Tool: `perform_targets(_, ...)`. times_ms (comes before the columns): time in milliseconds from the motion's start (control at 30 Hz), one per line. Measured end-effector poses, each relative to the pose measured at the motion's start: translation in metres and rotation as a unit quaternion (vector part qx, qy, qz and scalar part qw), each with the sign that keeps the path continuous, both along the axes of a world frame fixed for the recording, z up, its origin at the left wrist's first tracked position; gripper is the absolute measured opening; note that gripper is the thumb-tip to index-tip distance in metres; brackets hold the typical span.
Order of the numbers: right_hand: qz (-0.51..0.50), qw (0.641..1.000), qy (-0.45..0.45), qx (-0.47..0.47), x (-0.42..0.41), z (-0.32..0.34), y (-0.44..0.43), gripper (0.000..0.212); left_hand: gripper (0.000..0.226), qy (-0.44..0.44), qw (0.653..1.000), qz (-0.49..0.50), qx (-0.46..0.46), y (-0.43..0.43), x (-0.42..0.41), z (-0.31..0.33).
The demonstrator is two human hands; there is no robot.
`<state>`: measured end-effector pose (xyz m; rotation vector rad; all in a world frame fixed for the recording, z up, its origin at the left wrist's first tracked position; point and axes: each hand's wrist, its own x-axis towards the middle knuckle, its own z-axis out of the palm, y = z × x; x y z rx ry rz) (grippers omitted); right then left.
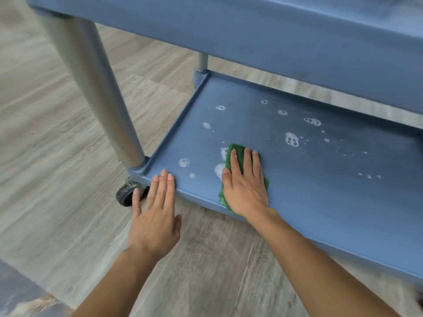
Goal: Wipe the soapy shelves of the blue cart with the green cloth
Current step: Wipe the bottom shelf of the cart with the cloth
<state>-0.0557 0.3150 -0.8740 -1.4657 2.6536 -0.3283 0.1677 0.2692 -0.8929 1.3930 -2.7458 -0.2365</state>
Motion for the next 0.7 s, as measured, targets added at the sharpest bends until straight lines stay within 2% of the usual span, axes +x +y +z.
perform_targets(167, 0.021, 1.0, 0.004, -0.008, 0.034, 0.0, -0.044, 0.063, 0.09, 0.028, 1.0, 0.006, -0.004, 0.002, 0.004, -0.002)
perform_targets(300, 0.047, 0.999, -0.003, -0.011, 0.057, 0.002, -0.073, 0.063, 0.09, 0.078, 0.995, 0.057, 0.02, 0.002, 0.014, 0.001)
perform_targets(500, 0.132, 0.99, -0.037, -0.029, 0.086, 0.003, -0.103, 0.061, 0.093, 0.14, 0.988, 0.058, 0.014, -0.004, 0.036, 0.005)
perform_targets(700, 0.101, 0.992, -0.047, -0.051, 0.098, 0.006, -0.105, 0.059, 0.097, 0.167, 0.983, 0.065, 0.037, -0.007, 0.042, 0.012)
